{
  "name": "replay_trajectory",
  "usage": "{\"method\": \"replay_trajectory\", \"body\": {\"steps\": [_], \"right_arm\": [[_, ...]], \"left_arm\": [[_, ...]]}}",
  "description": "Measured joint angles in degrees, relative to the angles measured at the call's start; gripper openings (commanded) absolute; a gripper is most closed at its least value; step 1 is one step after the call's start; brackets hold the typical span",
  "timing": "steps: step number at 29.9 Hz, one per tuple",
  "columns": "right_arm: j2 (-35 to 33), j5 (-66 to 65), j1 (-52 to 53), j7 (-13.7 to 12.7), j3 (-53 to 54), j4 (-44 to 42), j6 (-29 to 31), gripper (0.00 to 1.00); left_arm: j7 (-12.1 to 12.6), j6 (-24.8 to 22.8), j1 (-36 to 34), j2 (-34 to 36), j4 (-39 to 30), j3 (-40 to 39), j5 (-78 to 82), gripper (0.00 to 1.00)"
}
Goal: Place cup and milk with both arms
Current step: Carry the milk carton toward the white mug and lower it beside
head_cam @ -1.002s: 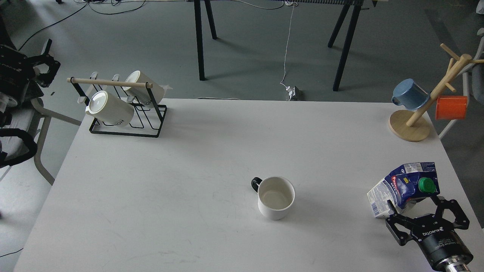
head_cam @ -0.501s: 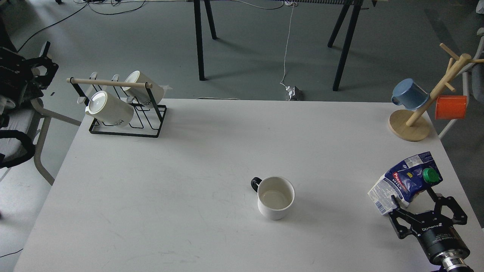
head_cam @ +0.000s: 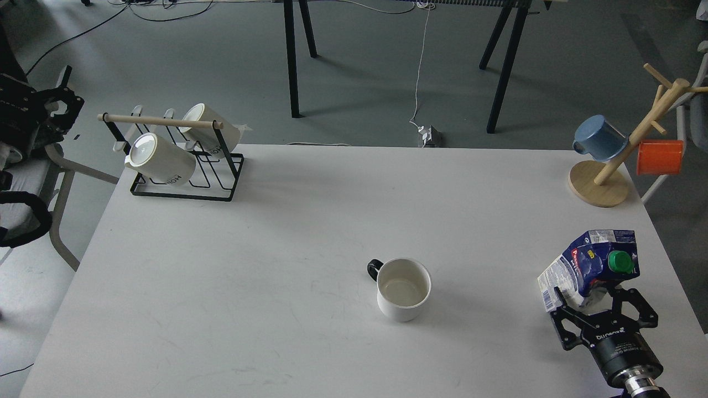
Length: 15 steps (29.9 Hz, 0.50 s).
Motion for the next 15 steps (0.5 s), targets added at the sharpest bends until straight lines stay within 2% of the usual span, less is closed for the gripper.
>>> {"method": "replay_trajectory", "body": {"steps": [10,15], "right_arm": [[0.79,-1.03,-0.06,0.07,0.18,0.95,0.0,0.49],[1.68,-1.3,-1.17,0.01,-0.11,4.45,0.0,0.49]], "left_arm": [[-0.08,0.02,0.0,0.01,0.05,-0.04,0.0,1.0],[-0.17,0.02,0.2,0.24,0.45,-0.04,0.0,1.0]]}}
